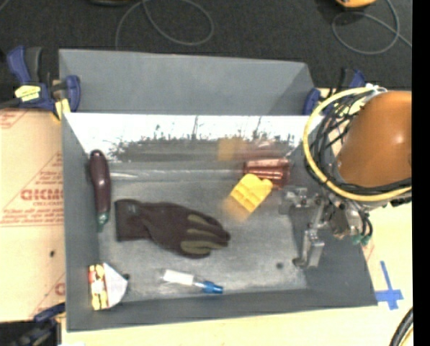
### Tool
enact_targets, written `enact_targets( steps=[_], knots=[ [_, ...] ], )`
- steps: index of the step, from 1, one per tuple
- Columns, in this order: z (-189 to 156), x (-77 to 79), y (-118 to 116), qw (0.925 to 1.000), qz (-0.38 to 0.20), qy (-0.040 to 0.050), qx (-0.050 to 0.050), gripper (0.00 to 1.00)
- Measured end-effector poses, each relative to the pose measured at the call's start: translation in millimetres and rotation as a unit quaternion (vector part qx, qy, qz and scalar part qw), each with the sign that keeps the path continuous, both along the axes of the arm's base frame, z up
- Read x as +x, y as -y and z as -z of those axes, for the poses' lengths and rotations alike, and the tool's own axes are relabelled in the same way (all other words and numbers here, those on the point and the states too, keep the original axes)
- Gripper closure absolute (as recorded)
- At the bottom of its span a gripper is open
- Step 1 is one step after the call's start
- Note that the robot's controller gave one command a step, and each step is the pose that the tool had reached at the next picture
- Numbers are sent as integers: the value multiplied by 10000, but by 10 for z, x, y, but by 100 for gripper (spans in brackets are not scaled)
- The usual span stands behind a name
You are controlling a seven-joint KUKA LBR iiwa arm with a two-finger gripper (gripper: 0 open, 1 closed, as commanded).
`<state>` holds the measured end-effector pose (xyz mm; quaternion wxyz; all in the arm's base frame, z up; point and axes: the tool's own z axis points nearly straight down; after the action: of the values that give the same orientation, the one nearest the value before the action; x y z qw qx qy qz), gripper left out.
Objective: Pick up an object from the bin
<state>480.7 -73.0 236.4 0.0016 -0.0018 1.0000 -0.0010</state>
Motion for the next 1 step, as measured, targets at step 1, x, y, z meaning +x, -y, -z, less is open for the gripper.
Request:
enact_targets(
  steps=[1],
  knots=[
    [0, 0, 0, 10000, -2, 0, -1, 0]
  ],
)
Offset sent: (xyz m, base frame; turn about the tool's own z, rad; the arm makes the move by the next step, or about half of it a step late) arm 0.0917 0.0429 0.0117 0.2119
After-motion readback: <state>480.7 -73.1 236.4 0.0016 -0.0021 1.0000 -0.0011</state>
